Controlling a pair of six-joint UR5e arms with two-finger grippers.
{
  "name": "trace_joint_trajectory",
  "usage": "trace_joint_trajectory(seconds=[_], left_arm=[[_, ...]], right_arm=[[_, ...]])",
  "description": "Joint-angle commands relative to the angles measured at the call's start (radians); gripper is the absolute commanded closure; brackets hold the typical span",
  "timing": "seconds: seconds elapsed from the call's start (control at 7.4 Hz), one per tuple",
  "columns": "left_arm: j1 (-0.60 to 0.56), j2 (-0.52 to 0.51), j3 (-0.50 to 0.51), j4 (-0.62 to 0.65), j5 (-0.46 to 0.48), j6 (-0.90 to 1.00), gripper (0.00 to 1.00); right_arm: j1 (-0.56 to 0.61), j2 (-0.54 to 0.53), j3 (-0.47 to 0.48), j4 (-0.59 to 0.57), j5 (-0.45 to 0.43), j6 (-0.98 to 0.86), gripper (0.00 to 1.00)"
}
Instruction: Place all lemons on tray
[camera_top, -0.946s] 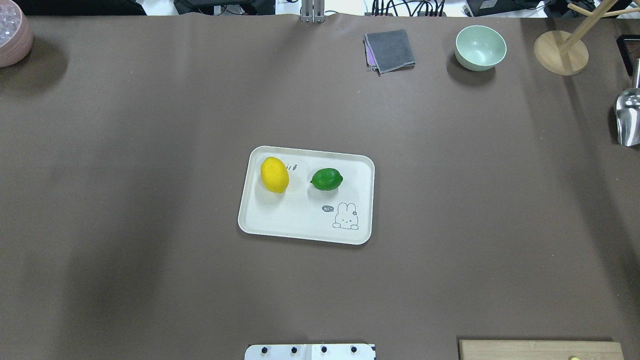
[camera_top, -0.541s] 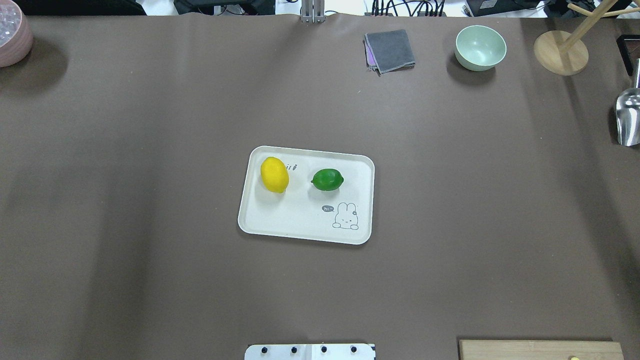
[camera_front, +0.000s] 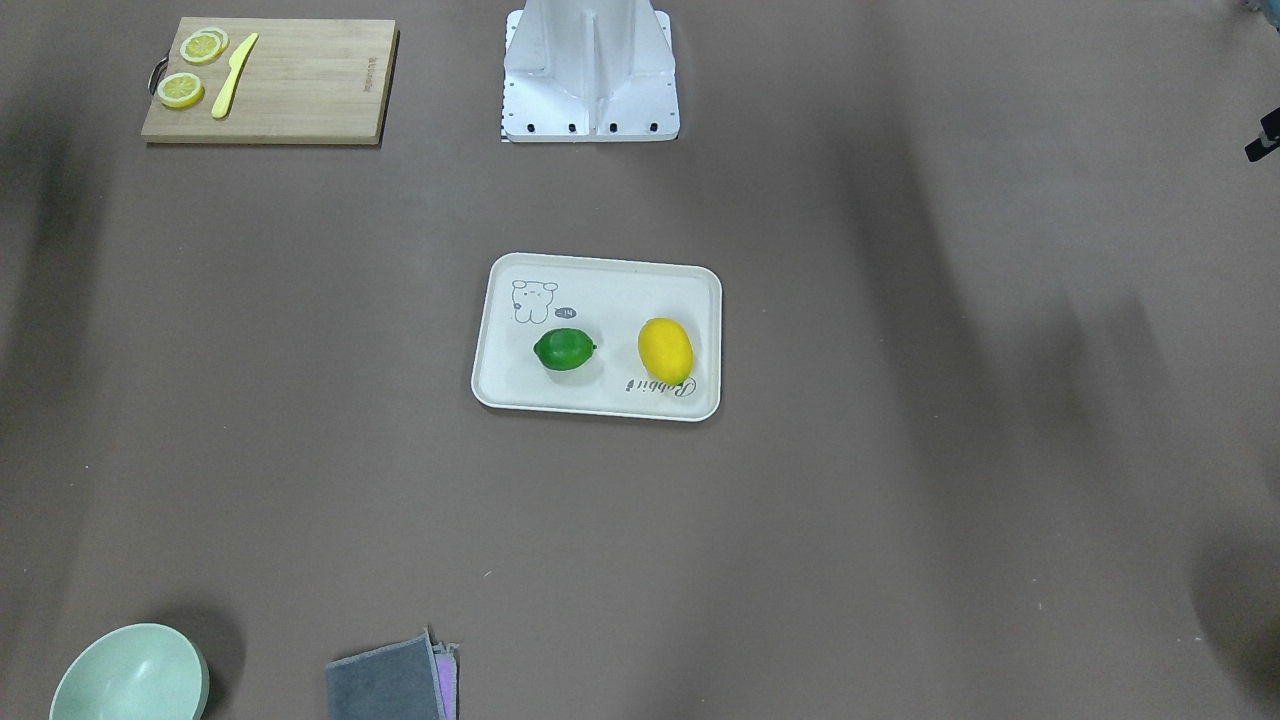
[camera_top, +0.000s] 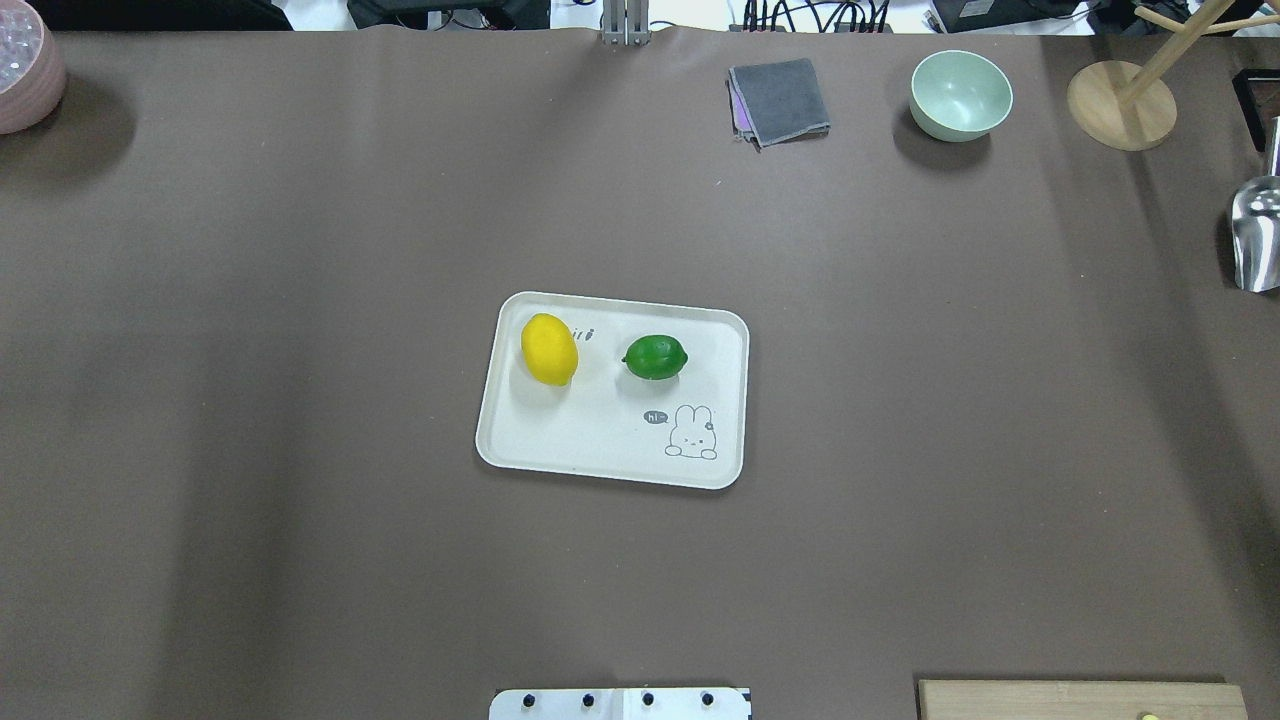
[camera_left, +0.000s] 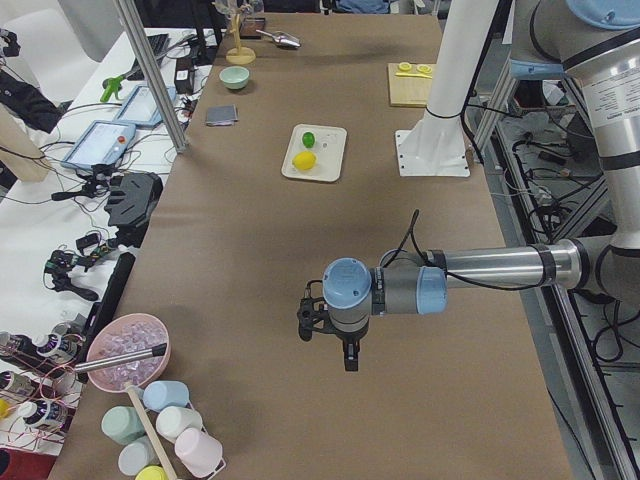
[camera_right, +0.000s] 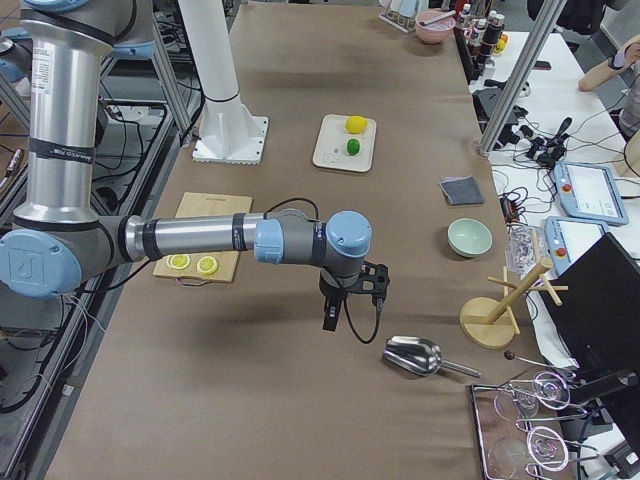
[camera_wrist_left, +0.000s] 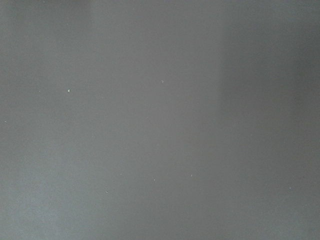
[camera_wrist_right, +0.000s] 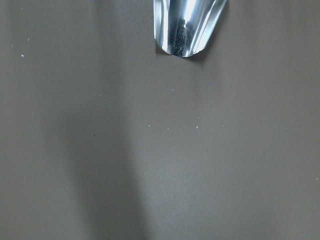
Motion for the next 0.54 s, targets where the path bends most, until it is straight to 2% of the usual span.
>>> trace_joint_trajectory(seconds=[0.0, 0.41], left_arm=[[-0.021, -0.007, 0.000, 0.072, 0.005, 0.012, 0.02], [-0.075, -0.009, 0.004, 0.074, 0.012, 0.068, 0.02]], right_arm=[[0.000, 0.001, 0.001, 0.000, 0.000, 0.000, 0.00], [0.000, 0.001, 0.003, 0.000, 0.000, 0.000, 0.00]])
